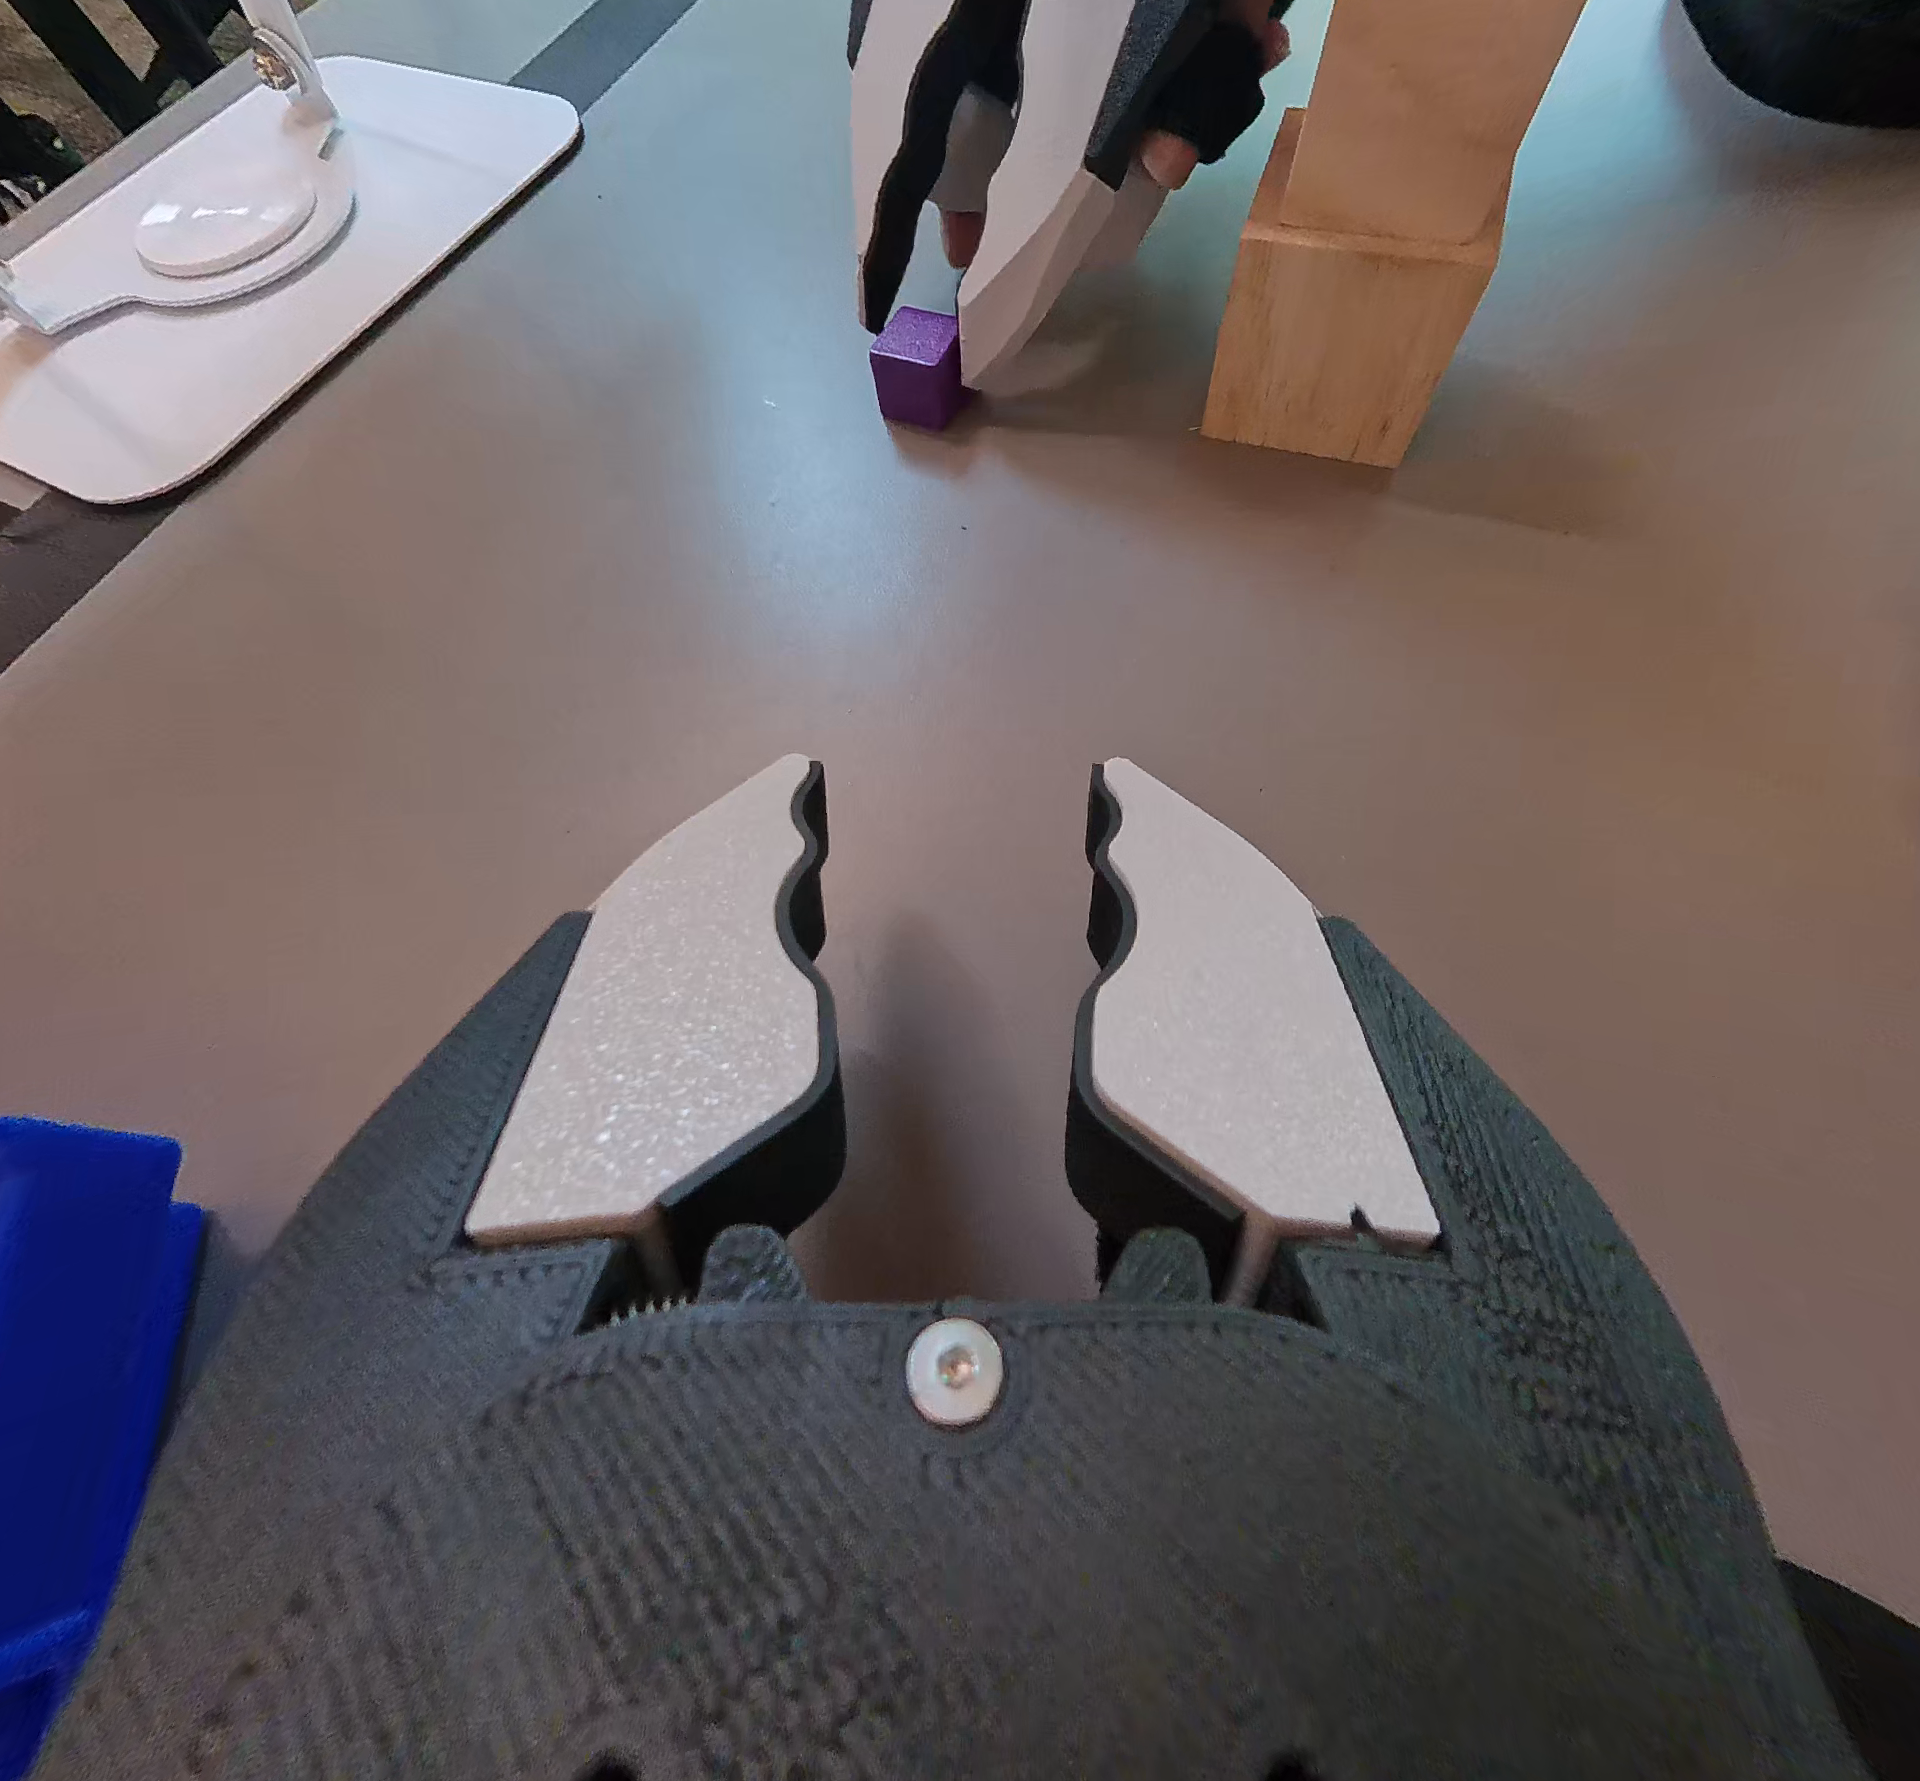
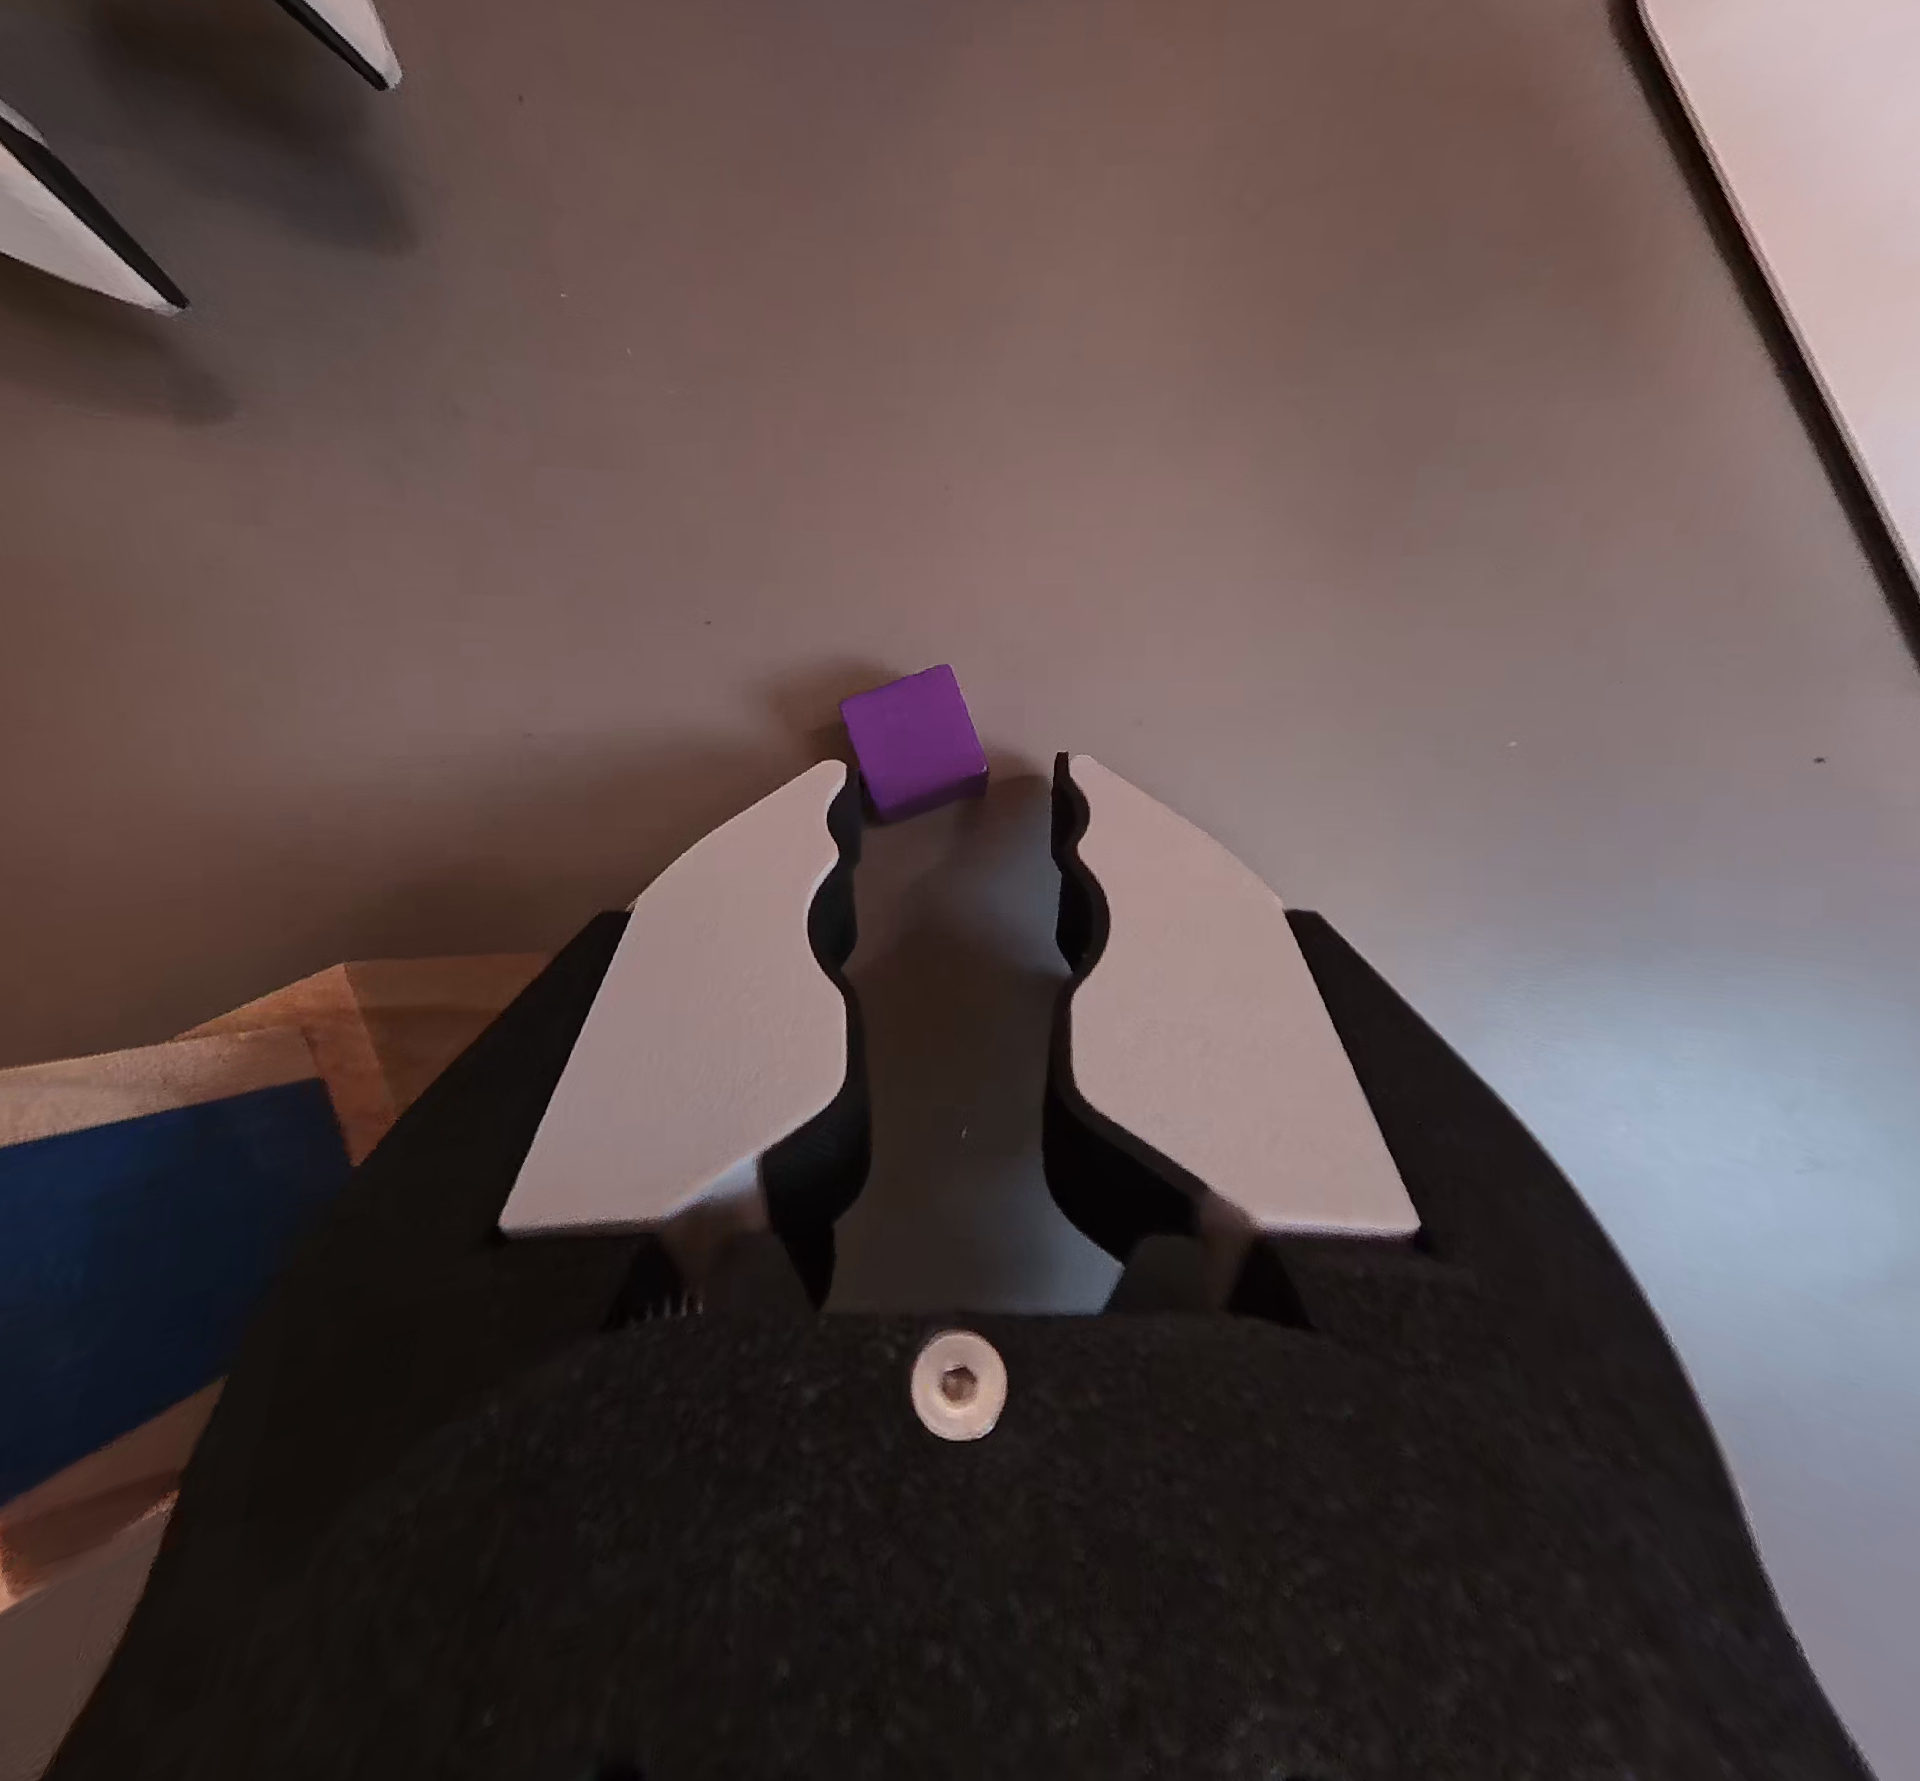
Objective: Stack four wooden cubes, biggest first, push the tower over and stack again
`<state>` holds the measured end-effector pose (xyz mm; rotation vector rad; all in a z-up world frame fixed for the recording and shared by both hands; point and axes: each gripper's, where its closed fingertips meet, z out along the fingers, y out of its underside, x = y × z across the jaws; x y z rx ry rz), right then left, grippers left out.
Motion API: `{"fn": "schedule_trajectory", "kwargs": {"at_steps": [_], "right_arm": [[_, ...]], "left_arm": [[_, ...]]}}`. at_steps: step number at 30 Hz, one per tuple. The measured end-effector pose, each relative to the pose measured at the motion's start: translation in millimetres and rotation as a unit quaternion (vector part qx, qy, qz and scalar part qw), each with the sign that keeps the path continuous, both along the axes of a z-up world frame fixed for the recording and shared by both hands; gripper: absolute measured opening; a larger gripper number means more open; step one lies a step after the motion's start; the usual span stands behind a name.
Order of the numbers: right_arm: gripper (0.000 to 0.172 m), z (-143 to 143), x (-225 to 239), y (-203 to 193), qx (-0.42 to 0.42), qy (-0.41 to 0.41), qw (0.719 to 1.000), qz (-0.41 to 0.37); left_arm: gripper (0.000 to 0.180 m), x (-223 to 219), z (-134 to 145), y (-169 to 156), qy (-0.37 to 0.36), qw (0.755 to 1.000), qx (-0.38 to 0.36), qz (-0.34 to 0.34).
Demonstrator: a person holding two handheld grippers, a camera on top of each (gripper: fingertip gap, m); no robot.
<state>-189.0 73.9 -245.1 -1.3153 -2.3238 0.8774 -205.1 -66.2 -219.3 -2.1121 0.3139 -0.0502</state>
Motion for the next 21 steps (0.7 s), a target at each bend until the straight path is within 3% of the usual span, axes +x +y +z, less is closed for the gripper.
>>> {"fn": "schedule_trajectory", "kwargs": {"at_steps": [6,8,12,21], "right_arm": [[0.037,1,-3,-9,0.012,0.005,0.998,0.055],[0.022,-1,-2,-11,0.019,0.000,0.997,0.074],[0.022,6,2,-9,0.010,-0.010,0.996,0.089],[0.022,100,23,9,0.006,0.058,0.995,0.075]], "left_arm": [[0.048,0,0,-1,0.006,1.000,-0.003,-0.001],[0.048,0,1,-1,0.007,1.000,0.000,-0.001],[0.048,0,3,-1,0.003,1.000,0.004,-0.001],[0.048,4,2,0,-0.013,1.000,0.006,-0.008]]}}
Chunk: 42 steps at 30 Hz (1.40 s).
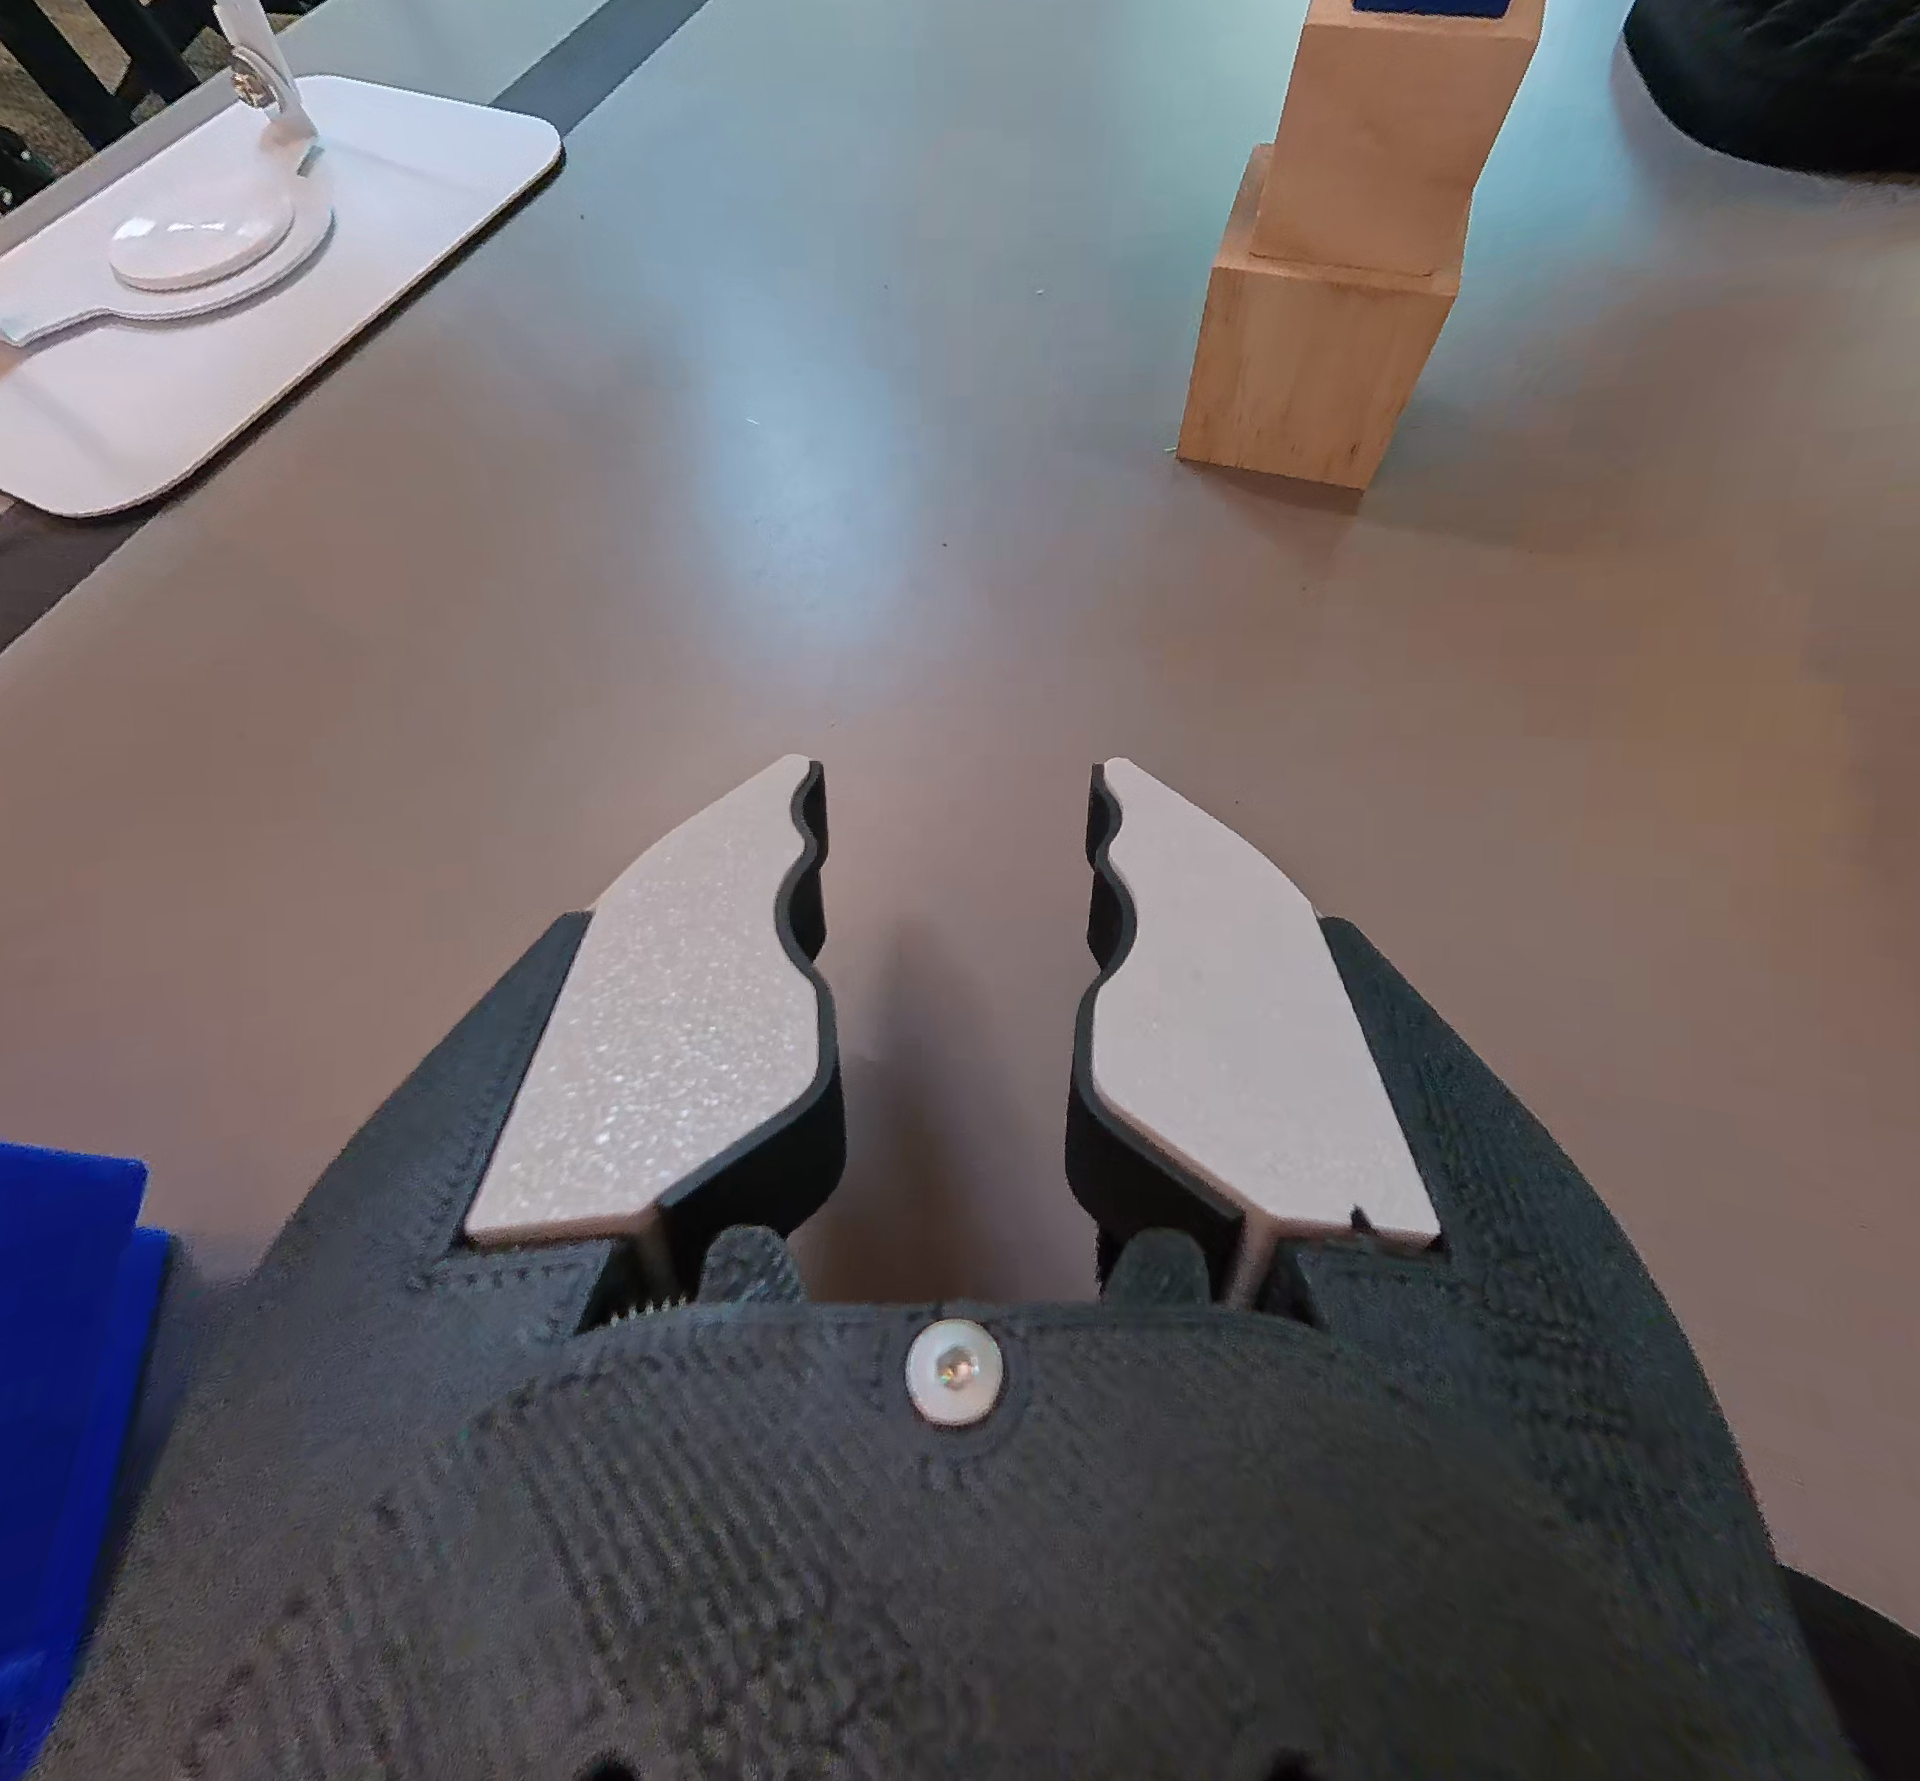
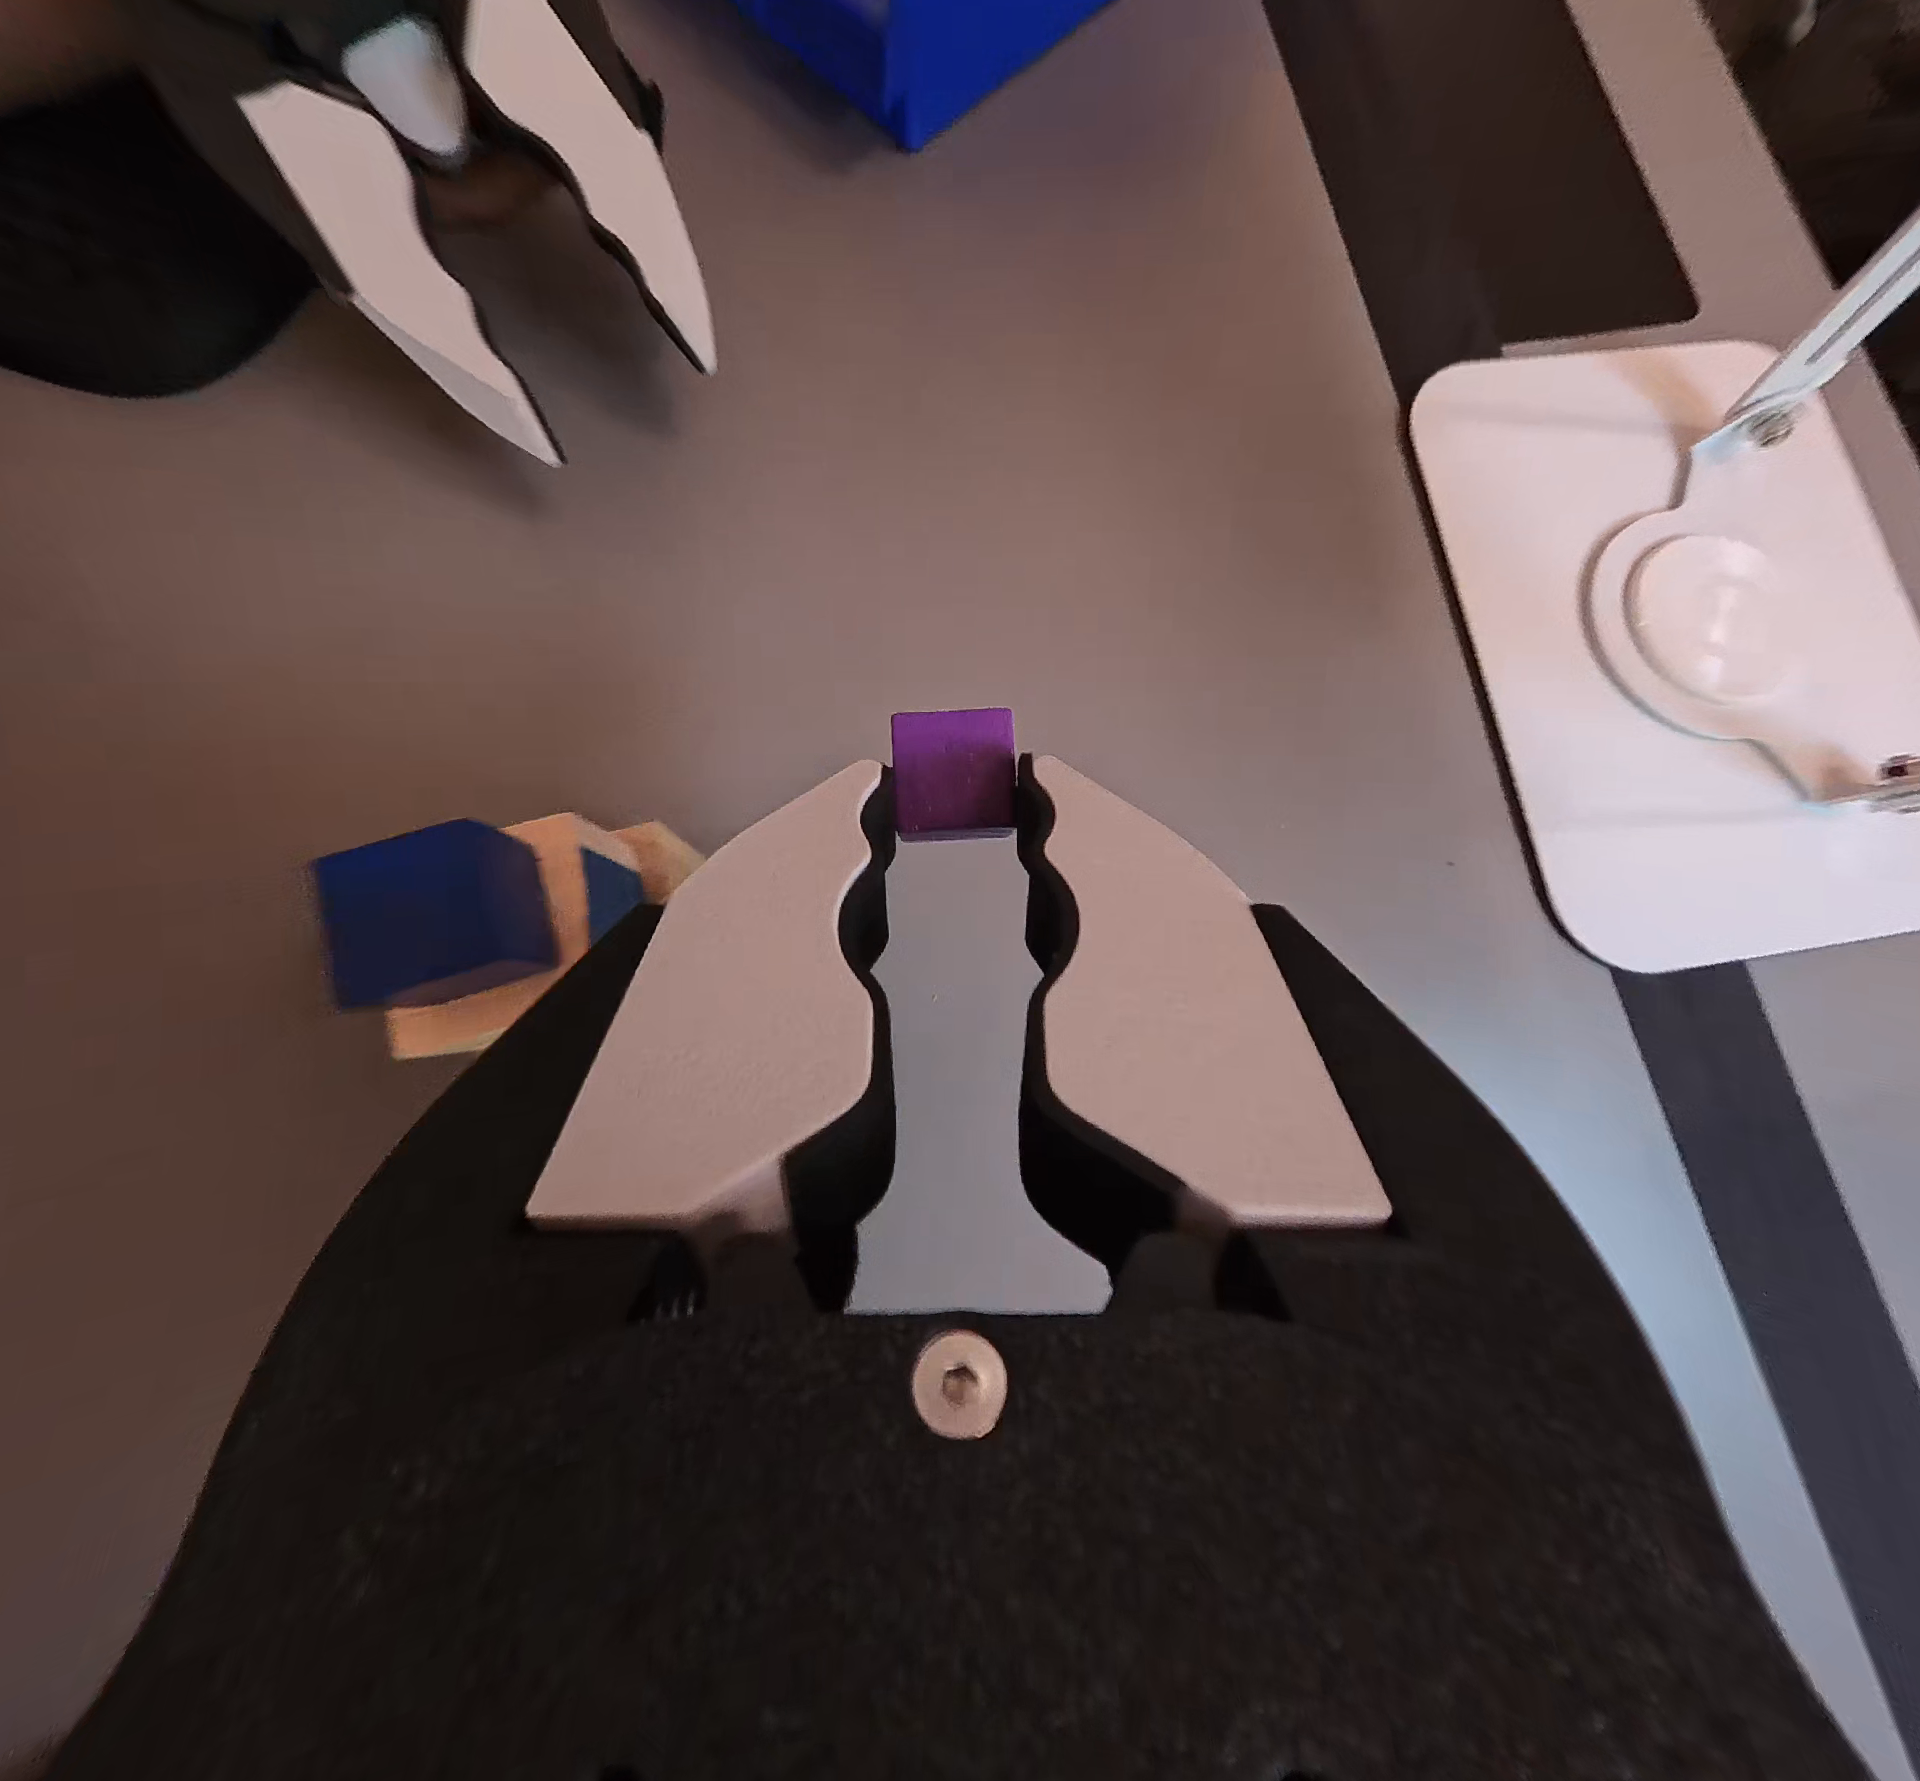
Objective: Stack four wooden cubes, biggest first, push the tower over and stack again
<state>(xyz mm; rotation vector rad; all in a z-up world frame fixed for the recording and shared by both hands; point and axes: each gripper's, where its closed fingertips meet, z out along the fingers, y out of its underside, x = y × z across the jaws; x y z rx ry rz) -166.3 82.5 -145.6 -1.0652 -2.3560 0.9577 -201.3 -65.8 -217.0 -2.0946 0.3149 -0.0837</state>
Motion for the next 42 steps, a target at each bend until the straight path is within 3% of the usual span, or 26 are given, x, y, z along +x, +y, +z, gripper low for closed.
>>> {"fn": "schedule_trajectory", "kwargs": {"at_steps": [5,10,20,42], "right_arm": [[0.022,45,32,-14,0.001,0.012,1.000,0.026],[0.022,58,66,-35,-0.002,0.004,0.998,0.057],[0.022,35,98,-49,0.008,-0.025,0.998,0.062],[0.022,13,80,-55,0.018,-0.054,0.994,0.091]], "left_arm": [[0.048,5,6,1,-0.015,1.000,0.015,-0.008],[0.049,9,12,1,-0.022,0.999,0.028,-0.016],[0.049,10,8,1,-0.020,0.999,0.020,-0.018],[0.049,11,10,0,-0.012,1.000,0.019,-0.022]]}}
